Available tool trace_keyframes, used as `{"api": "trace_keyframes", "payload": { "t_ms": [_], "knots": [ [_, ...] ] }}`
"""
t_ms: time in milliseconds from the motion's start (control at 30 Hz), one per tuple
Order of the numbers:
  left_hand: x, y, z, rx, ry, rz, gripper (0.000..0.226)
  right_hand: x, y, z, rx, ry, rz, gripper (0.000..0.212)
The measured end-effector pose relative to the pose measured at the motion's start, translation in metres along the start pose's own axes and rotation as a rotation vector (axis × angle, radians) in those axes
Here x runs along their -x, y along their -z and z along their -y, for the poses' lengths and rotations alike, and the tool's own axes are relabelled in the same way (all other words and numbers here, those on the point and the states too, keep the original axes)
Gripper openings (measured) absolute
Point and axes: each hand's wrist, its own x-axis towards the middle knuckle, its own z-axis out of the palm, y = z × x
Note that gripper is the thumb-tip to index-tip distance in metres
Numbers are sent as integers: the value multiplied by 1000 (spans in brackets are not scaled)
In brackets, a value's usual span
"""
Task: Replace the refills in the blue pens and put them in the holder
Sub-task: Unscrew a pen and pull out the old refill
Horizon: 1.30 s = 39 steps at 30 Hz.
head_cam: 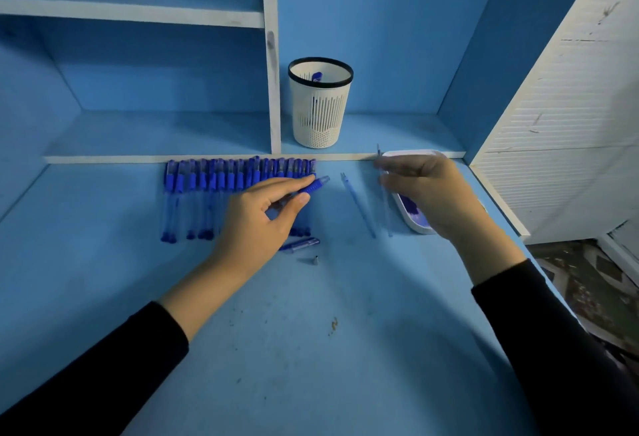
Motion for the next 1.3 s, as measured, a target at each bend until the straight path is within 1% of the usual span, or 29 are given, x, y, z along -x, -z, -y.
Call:
{"api": "trace_keyframes", "payload": {
  "t_ms": [100,233,333,433,533,600,700,800,867,967,1167,1300],
  "knots": [
    [-10,-11,6,-11,-51,-1,25,-13,-2,0,189,40,56,30],
    [-20,-18,8,-5,-70,4,25,-28,-14,-2,407,57,63,30],
    [-22,-20,10,-19,-86,-14,26,-31,-24,-3,487,58,69,27],
    [-20,-22,11,-77,-140,-32,26,-29,-32,-4,579,83,74,24],
    [-17,-23,12,-128,-188,-50,23,-23,-31,-3,602,93,84,24],
    [-16,-23,13,-157,-206,-51,23,-20,-21,-2,594,84,57,24],
    [-15,-22,14,-180,-227,-36,23,-18,9,-1,622,111,-75,17],
    [-15,-21,12,-208,-244,-3,23,-23,39,-12,678,81,-187,18],
    [-16,-21,11,-214,-252,10,23,-29,51,-23,743,29,-182,20],
    [-15,-20,8,-210,-277,22,23,-32,56,-34,750,-8,-155,21],
    [-15,-21,8,-213,-305,33,24,-36,50,-40,819,12,-191,19],
    [-14,-21,8,-204,-304,40,24,-37,46,-42,881,45,-190,23]
  ]
}}
